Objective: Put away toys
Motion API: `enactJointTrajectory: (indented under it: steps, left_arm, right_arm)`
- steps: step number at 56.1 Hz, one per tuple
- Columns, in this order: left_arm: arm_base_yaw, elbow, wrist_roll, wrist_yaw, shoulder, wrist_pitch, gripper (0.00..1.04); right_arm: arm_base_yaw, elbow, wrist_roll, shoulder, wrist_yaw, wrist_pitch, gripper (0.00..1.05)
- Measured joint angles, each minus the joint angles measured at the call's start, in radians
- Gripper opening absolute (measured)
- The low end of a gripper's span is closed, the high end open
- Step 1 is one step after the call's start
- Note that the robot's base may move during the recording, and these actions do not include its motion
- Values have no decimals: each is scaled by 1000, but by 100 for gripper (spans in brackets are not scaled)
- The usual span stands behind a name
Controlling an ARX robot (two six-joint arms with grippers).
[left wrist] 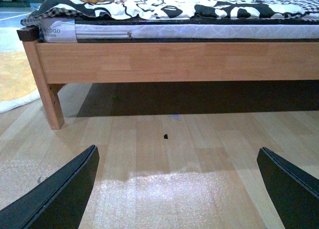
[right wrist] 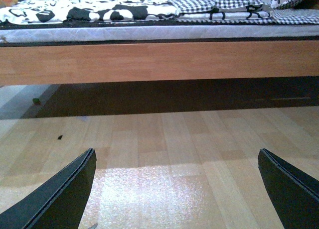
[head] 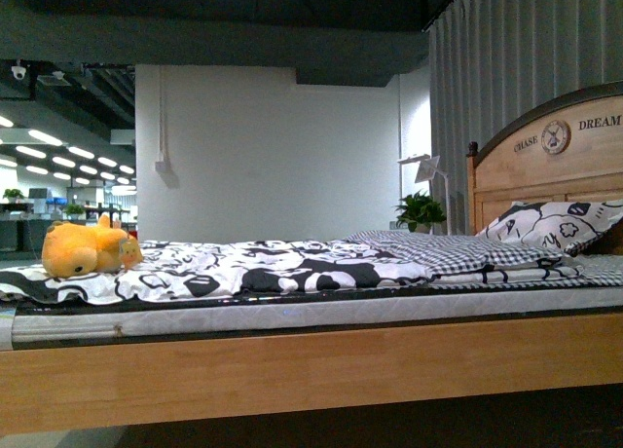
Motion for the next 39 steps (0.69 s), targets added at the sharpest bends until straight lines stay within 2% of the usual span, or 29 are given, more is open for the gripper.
enactJointTrajectory:
  steps: [39]
  left_arm:
    - [0,0,0,0,0,0,98]
  right_arm:
    - [0,0,0,0,0,0,98]
